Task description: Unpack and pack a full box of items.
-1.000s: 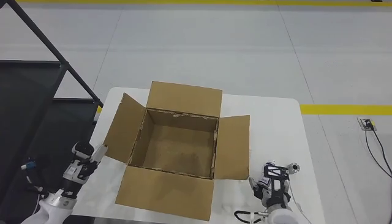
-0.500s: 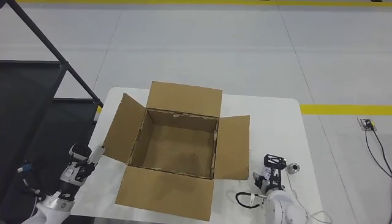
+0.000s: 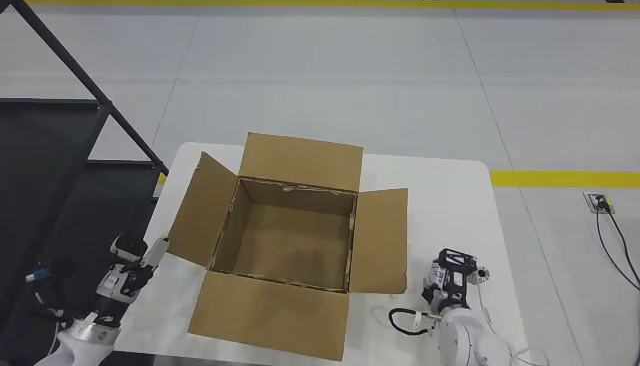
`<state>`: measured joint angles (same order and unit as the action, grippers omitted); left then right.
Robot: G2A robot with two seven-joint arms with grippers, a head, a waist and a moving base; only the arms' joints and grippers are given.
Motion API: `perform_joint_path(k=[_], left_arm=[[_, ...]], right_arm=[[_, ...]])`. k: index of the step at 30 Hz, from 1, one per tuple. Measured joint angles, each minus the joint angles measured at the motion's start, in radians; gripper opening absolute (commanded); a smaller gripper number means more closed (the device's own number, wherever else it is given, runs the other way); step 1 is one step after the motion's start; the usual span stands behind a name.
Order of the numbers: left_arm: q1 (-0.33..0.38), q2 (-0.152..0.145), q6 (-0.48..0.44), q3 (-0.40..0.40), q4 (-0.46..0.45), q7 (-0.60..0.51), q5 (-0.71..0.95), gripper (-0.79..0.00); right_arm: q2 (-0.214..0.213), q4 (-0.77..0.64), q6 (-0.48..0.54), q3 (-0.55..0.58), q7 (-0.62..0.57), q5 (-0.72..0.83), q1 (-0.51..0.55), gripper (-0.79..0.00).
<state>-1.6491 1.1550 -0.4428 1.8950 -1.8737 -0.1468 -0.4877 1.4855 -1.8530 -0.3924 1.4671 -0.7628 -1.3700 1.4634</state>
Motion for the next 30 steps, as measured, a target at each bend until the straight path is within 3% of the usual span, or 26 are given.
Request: perform_joint_path(k=[5, 10, 13, 17, 20, 23, 30], left_arm=[[-0.004, 0.0, -0.003, 0.003, -0.004, 0.007, 0.004, 0.0], [-0.021, 0.002, -0.014, 0.017, -0.005, 0.033, 0.024, 0.0], [-0.043, 0.005, -0.024, 0.032, -0.005, 0.06, 0.046, 0.0], [-0.084, 0.009, -0.049, 0.054, -0.004, 0.092, 0.088, 0.0], [-0.115, 0.013, -0.065, 0.068, -0.002, 0.118, 0.125, 0.0], [-0.138, 0.016, -0.074, 0.08, 0.005, 0.138, 0.157, 0.0], [-0.186, 0.023, -0.11, 0.114, 0.016, 0.166, 0.18, 0.0]], right_arm=[[0.005, -0.235, -0.037, 0.011, 0.121, 0.084, 0.095, -0.785], [0.011, -0.498, -0.027, -0.076, 0.255, 0.129, 0.166, -0.785], [0.014, -0.502, 0.035, -0.188, 0.288, 0.095, 0.124, -0.785], [0.02, -0.482, 0.071, -0.374, 0.164, -0.028, 0.036, -0.785], [0.041, -0.358, 0.054, -0.516, 0.033, -0.116, -0.104, -0.785], [0.084, -0.136, -0.022, -0.647, -0.064, -0.156, -0.298, -0.785], [0.221, 0.346, -0.208, -0.832, -0.173, -0.027, -0.697, -0.785]])
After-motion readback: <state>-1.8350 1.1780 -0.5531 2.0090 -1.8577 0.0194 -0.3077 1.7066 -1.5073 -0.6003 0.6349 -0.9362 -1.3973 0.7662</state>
